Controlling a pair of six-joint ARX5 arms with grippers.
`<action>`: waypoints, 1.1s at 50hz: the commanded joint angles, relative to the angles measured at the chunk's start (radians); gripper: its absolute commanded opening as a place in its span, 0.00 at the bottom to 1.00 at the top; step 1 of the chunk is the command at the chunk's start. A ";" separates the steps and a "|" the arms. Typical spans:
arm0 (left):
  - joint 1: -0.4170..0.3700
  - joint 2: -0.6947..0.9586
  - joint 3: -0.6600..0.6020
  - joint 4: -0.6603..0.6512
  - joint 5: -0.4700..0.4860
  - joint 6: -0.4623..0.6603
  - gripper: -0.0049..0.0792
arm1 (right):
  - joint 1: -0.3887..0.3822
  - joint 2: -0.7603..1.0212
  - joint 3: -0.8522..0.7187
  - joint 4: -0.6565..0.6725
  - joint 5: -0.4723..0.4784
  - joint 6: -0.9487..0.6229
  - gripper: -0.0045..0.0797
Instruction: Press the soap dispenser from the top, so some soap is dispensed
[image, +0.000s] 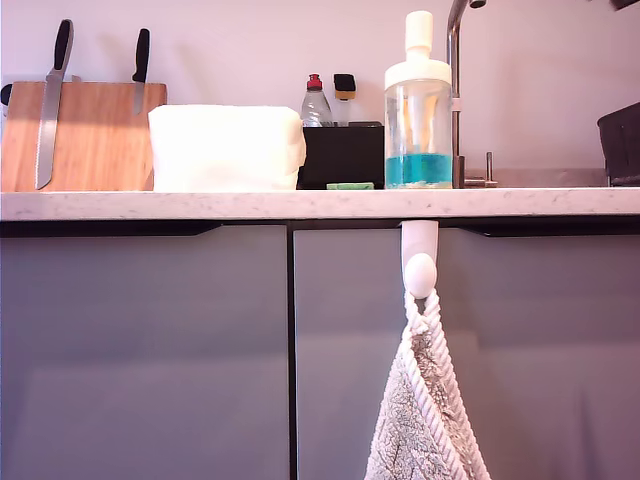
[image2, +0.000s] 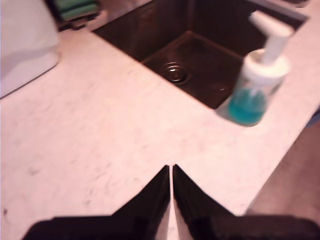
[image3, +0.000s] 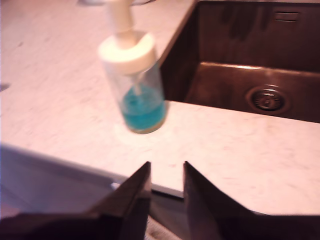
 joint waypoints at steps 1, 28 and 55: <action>0.002 -0.094 -0.129 0.068 -0.021 -0.028 0.04 | 0.002 -0.011 0.005 0.023 0.054 -0.008 0.04; 0.031 -0.385 -0.581 0.311 -0.061 -0.045 0.04 | -0.097 -0.103 0.003 0.104 0.242 -0.258 0.04; 0.206 -0.641 -0.886 0.525 -0.165 -0.159 0.04 | -0.335 -0.236 -0.253 0.246 0.044 -0.238 0.04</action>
